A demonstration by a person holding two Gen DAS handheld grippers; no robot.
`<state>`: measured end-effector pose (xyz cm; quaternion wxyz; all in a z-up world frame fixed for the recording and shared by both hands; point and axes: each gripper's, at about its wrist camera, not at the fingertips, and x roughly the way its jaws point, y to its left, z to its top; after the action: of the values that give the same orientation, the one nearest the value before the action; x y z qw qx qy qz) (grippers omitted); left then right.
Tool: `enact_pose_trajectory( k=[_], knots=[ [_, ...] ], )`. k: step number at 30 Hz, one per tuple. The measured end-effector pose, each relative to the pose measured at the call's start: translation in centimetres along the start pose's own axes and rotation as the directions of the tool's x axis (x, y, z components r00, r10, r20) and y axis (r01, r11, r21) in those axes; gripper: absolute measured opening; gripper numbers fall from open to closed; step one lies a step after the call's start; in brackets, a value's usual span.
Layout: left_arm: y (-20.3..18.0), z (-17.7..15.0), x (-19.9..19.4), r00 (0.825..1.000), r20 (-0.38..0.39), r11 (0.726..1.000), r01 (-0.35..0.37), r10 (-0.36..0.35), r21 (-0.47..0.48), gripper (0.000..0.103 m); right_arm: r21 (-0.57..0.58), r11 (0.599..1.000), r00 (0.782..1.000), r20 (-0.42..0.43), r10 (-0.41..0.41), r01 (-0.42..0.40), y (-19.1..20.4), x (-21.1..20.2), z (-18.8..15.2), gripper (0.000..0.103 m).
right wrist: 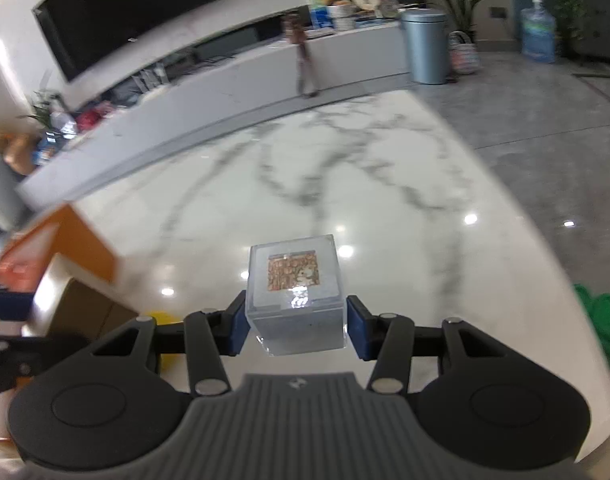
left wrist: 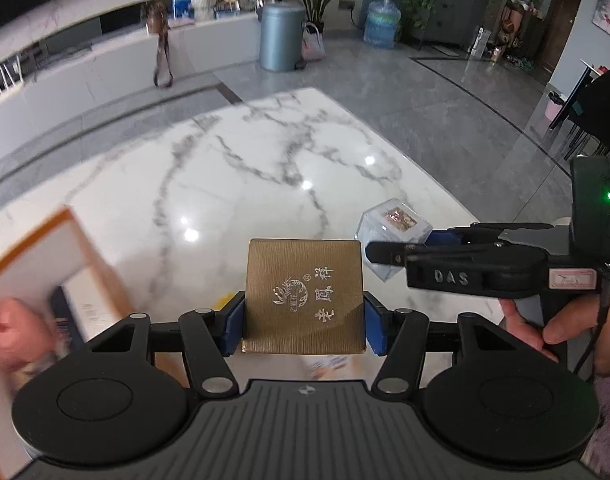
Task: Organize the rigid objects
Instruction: 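Carry the brown gift box and clear cube box over the box with both tools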
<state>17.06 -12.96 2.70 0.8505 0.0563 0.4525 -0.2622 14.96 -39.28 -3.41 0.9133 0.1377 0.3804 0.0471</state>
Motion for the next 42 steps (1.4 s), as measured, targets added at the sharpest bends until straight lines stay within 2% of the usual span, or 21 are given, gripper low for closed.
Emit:
enact_pose_trajectory(
  k=[5, 11, 15, 19, 23, 26, 30, 33, 37, 38, 42],
  knots=[
    [2.5, -1.4, -5.1, 0.997, 0.042, 0.998, -0.061, 0.060, 0.021, 0.067, -0.123, 0.990, 0.997, 0.016, 0.074, -0.071, 5.4, -2.3, -0.1, 0.050],
    [6.3, -4.1, -9.1, 0.984, 0.039, 0.983, -0.173, 0.171, 0.059, 0.067, -0.234, 0.947, 0.974, 0.005, 0.227, -0.219, 12.2, -4.5, 0.7, 0.050],
    [8.6, -6.5, -9.7, 0.975, 0.002, 0.970, -0.221, 0.222, 0.106, 0.067, -0.313, 0.895, 0.947, -0.060, 0.316, -0.319, 16.8, -4.4, 0.5, 0.050],
    [10.8, -9.1, -8.7, 0.967, -0.070, 0.965, -0.236, 0.244, 0.112, 0.067, -0.386, 0.840, 0.924, -0.161, 0.346, -0.382, 21.1, -2.6, -0.1, 0.050],
    [12.9, -10.6, -7.5, 0.962, -0.128, 0.966, -0.225, 0.241, 0.131, 0.067, -0.427, 0.801, 0.905, -0.271, 0.328, -0.419, 24.2, 0.1, -0.9, 0.050],
    [13.6, -11.2, -6.9, 0.969, -0.156, 0.971, -0.165, 0.193, 0.174, 0.067, -0.456, 0.780, 0.894, -0.338, 0.295, -0.429, 25.7, 2.1, -1.5, 0.050],
    [13.2, -11.6, -5.7, 0.968, -0.193, 0.956, -0.101, 0.158, 0.276, 0.067, -0.501, 0.755, 0.889, -0.391, 0.238, -0.422, 26.1, 4.2, -2.1, 0.050],
    [13.1, -11.6, -3.7, 0.957, -0.254, 0.941, -0.047, 0.138, 0.335, 0.067, -0.521, 0.734, 0.878, -0.426, 0.218, -0.435, 25.7, 5.2, -2.1, 0.050],
    [13.3, -11.8, -1.8, 0.946, -0.301, 0.934, -0.004, 0.119, 0.358, 0.067, -0.565, 0.655, 0.827, -0.536, 0.172, -0.502, 26.0, 6.7, -2.9, 0.050],
    [13.3, -11.8, -1.4, 0.943, -0.313, 0.934, 0.006, 0.114, 0.357, 0.067, -0.600, 0.611, 0.824, -0.542, 0.164, -0.516, 26.3, 6.7, -3.2, 0.050],
    [13.4, -12.4, -0.4, 0.933, -0.343, 0.932, 0.026, 0.107, 0.363, 0.067, -0.683, 0.493, 0.810, -0.580, 0.082, -0.539, 27.6, 7.6, -3.8, 0.050]
  ],
)
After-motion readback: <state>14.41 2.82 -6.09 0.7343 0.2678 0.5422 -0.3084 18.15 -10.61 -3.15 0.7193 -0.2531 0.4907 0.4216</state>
